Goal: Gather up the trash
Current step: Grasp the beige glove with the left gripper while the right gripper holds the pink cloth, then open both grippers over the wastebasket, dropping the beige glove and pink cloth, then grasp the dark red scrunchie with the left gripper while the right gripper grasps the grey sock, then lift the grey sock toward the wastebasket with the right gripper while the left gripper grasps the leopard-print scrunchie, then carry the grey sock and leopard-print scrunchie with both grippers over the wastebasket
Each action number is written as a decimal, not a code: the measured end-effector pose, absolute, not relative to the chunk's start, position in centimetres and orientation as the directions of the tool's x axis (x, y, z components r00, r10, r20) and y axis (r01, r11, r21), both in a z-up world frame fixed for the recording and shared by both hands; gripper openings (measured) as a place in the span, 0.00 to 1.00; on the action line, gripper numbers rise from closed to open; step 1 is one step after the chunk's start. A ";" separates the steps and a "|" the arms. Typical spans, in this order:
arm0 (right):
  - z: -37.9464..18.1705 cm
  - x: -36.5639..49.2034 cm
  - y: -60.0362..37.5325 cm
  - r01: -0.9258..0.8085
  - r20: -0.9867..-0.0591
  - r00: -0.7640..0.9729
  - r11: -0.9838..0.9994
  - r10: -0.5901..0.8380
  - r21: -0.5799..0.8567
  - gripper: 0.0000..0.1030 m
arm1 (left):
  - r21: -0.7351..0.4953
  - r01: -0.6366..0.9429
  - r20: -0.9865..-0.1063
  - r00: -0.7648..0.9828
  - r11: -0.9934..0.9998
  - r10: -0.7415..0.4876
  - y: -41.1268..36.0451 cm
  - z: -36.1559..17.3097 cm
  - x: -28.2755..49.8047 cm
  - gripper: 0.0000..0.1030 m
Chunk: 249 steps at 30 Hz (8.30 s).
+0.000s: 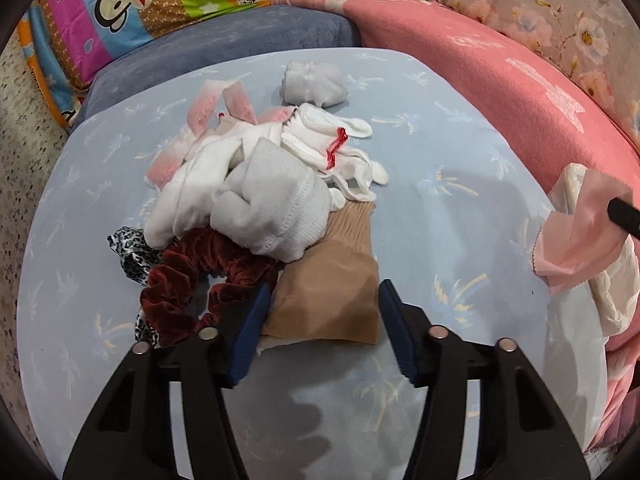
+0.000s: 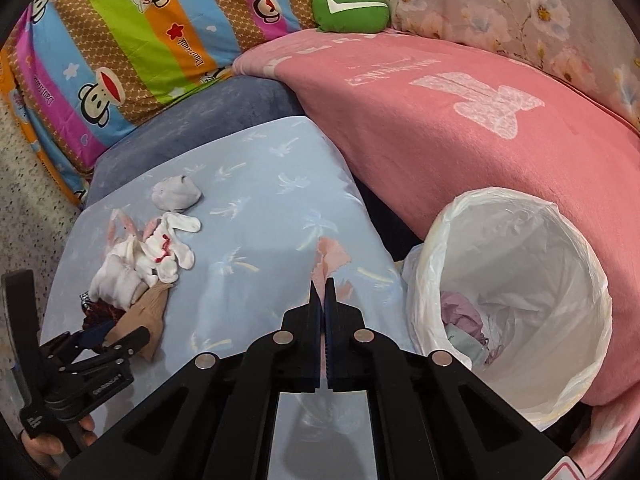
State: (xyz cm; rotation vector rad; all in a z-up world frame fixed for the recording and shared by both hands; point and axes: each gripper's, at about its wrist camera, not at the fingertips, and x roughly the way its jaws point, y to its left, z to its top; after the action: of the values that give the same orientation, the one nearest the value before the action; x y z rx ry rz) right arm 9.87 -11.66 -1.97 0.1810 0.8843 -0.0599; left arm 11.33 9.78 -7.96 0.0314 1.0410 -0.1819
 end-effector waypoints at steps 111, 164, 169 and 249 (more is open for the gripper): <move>2.2 6.9 -2.2 0.013 -0.736 0.671 0.991 0.088 0.130 0.49 | -0.124 0.123 -0.749 0.639 0.985 -0.174 12.8 -0.9 9.1 0.71; -2.4 12.1 5.3 -0.123 -0.780 0.580 0.972 0.234 0.200 0.12 | -0.198 0.173 -0.768 0.585 0.965 -0.262 16.0 -2.4 9.5 0.10; 0.3 10.4 2.5 -0.094 -0.738 0.638 0.973 0.220 0.209 0.12 | -0.181 0.230 -0.743 0.605 0.956 -0.286 13.1 -0.4 8.9 0.10; -1.0 4.4 -13.0 0.145 -0.726 0.675 0.941 0.132 0.305 0.12 | -0.284 0.235 -0.872 0.341 0.930 -0.352 4.1 -8.9 11.8 0.11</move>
State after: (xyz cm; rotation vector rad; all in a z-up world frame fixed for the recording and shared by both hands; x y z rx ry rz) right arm 4.43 -13.04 -0.96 0.3551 0.8345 -0.0074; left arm 11.81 4.07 -8.86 -0.1145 1.1623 -0.3828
